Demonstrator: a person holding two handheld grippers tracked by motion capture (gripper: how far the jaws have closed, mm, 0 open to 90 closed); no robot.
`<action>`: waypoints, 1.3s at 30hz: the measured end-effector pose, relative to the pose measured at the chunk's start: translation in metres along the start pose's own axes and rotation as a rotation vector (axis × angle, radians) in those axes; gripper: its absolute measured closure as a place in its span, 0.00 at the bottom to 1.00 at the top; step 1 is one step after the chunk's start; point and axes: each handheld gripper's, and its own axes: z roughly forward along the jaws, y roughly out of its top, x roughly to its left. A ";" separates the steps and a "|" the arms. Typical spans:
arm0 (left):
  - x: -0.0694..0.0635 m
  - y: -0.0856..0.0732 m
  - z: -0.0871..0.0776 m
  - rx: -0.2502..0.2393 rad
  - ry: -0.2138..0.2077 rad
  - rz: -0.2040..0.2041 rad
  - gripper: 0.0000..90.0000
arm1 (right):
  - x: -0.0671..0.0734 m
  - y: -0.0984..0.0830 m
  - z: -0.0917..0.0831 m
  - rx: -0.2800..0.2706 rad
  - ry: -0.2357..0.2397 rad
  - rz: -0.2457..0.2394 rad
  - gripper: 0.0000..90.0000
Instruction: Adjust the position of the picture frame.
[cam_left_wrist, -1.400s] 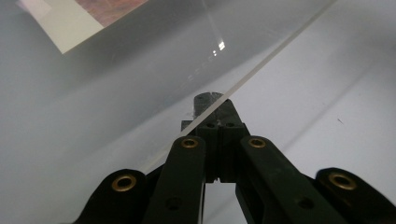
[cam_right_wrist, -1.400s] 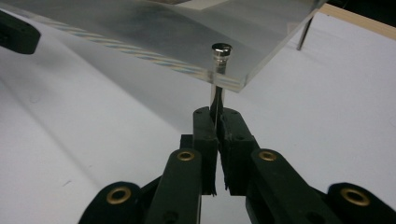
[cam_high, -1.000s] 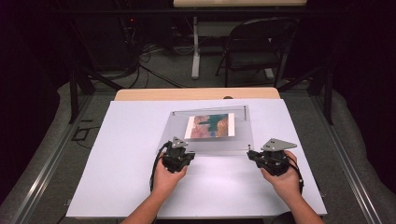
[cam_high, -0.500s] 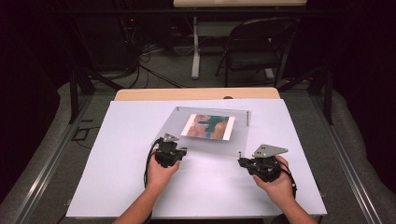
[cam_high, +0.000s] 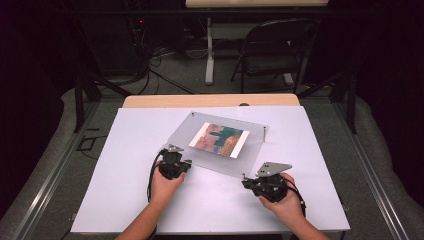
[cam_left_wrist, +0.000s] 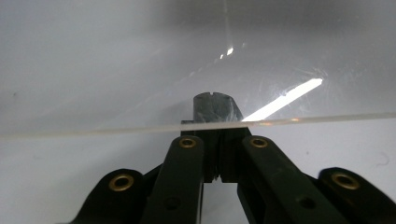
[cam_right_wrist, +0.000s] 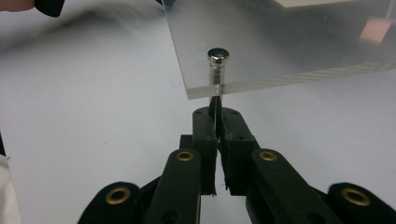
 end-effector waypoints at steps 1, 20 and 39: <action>0.001 -0.001 -0.002 0.003 0.003 0.009 0.97 | 0.002 0.000 0.002 0.002 0.008 0.003 0.95; -0.001 -0.027 -0.045 -0.062 -0.002 0.031 0.73 | 0.032 0.006 0.038 0.061 0.097 -0.014 0.93; -0.027 -0.046 -0.053 -0.123 -0.062 0.109 0.55 | 0.023 -0.002 0.014 0.014 0.076 -0.041 0.66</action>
